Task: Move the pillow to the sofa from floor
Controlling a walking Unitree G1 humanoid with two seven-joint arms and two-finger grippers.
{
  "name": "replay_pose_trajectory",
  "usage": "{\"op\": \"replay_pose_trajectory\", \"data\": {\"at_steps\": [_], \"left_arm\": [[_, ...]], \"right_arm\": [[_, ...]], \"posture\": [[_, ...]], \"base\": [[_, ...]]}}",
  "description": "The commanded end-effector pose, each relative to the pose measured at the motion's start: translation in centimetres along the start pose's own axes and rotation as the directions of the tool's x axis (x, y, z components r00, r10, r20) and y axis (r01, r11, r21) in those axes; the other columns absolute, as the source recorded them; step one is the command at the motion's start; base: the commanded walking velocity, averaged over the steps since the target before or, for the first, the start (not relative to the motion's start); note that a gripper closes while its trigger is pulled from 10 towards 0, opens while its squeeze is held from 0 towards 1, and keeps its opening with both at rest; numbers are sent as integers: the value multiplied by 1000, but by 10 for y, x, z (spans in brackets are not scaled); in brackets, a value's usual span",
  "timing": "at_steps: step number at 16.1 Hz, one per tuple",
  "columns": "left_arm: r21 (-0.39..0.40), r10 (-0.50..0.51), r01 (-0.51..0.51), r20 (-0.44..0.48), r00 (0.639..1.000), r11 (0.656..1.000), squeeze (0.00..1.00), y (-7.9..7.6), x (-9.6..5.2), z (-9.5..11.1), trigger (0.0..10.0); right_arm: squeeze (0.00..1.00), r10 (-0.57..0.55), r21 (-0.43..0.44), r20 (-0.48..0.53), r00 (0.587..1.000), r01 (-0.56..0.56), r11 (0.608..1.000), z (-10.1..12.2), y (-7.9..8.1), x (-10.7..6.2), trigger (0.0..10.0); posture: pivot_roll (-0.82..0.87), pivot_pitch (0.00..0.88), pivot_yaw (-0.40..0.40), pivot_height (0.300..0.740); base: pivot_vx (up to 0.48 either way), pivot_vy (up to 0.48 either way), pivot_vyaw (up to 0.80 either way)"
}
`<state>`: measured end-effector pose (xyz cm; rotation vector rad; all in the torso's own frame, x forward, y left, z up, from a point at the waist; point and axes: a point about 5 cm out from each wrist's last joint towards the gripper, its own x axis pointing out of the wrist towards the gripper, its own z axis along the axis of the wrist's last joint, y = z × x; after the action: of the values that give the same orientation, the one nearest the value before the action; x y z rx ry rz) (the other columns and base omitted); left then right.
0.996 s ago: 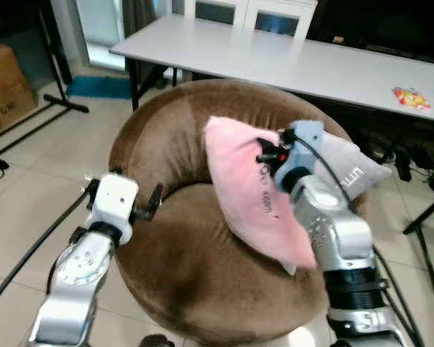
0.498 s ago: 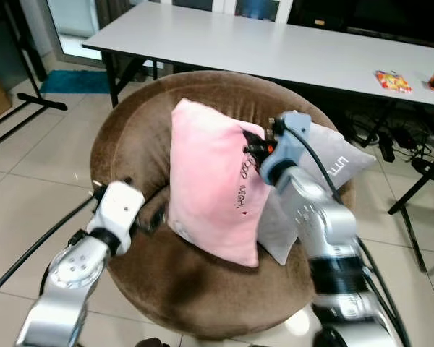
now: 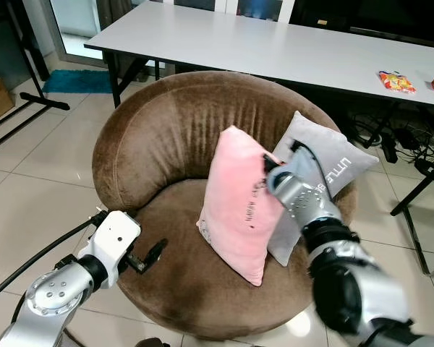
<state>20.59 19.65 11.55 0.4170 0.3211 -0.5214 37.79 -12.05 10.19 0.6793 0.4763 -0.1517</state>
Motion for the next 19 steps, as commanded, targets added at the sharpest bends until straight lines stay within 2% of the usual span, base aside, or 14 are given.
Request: {"op": "replay_pose_trajectory", "data": {"at_steps": [1, 2, 3, 5, 7, 10, 12, 13, 14, 15, 16, 17, 18, 19], "left_arm": [[4, -13, 13, 4, 1000, 1000, 0, 1, -3, 2, 10000], [6, -11, 11, 2, 1000, 1000, 0, 3, -4, 2, 10000], [7, 2, -2, 7, 1000, 1000, 0, 5, -4, 4, 10000], [18, 37, -37, 13, 999, 999, 0, 7, -4, 6, 10000], [16, 71, -72, 23, 997, 997, 0, 10, 0, 6, 10000], [8, 160, -160, 65, 985, 987, 0, 21, 9, 14, 10000], [-53, 240, -235, 105, 965, 971, 0, 26, 14, 20, 10000], [-86, 274, -265, 118, 954, 960, 0, 26, 17, 22, 10000], [-103, 301, -290, 126, 945, 952, 0, 24, 19, 24, 10000], [-107, 314, -302, 122, 942, 947, 0, 22, 20, 23, 10000], [-112, 378, -368, 87, 922, 923, 0, 23, 20, 18, 10000], [-113, 468, -462, 31, 883, 879, 0, 28, 19, 9, 10000], [-117, 479, -473, 26, 877, 873, 0, 29, 19, 8, 10000], [-127, 490, -483, 30, 871, 867, 0, 28, 18, 7, 10000]], "right_arm": [[0, -28, -27, 56, 998, 30, 999, 12, -4, 1, 10000], [0, -67, -51, 87, 994, 72, 996, 20, -14, 2, 10000], [1000, -89, -61, 122, 989, 97, 993, 29, -20, 2, 10000], [1000, -134, -100, 189, 973, 154, 983, 45, -28, 1, 10000], [1000, -129, -79, 277, 952, 156, 985, 68, -36, -3, 10000], [1000, -126, -64, 344, 931, 157, 985, 92, -50, -8, 10000], [1000, -59, -81, 369, 928, 95, 992, 102, -56, -12, 10000], [1000, 38, -137, 376, 926, 15, 990, 103, -53, -13, 10000], [1000, 141, -197, 367, 919, -72, 978, 98, -48, -14, 10000], [1000, 186, -227, 359, 915, -108, 968, 94, -46, -16, 10000], [1000, 269, -334, 333, 904, -154, 930, 77, -43, -25, 10000], [1000, 300, -420, 306, 903, -154, 894, 57, -39, -41, 10000], [1000, 321, -422, 299, 899, -177, 889, 50, -35, -48, 10000], [1000, 357, -433, 285, 889, -213, 876, 33, -28, -63, 10000]], "posture": [[65, 0, -68, 740], [78, 0, -75, 740], [82, 0, -79, 740], [84, 0, -82, 740], [76, 0, -80, 740], [61, 0, -77, 740], [49, 0, -69, 740], [40, 0, -61, 740], [24, 0, -45, 740], [24, 0, -45, 740], [-1, 0, -25, 740], [-11, 0, -28, 740], [-10, 0, -35, 740], [-10, 0, -40, 740]], "base": [[0, 0, 0], [0, 0, 0], [0, 0, 0], [0, 0, 0], [0, 0, 0], [0, 0, 0], [0, 0, 0], [0, 0, 0], [0, 0, 0], [0, 0, 0], [0, 0, 0], [0, 0, 0], [0, 0, 0], [0, 0, 0]]}}
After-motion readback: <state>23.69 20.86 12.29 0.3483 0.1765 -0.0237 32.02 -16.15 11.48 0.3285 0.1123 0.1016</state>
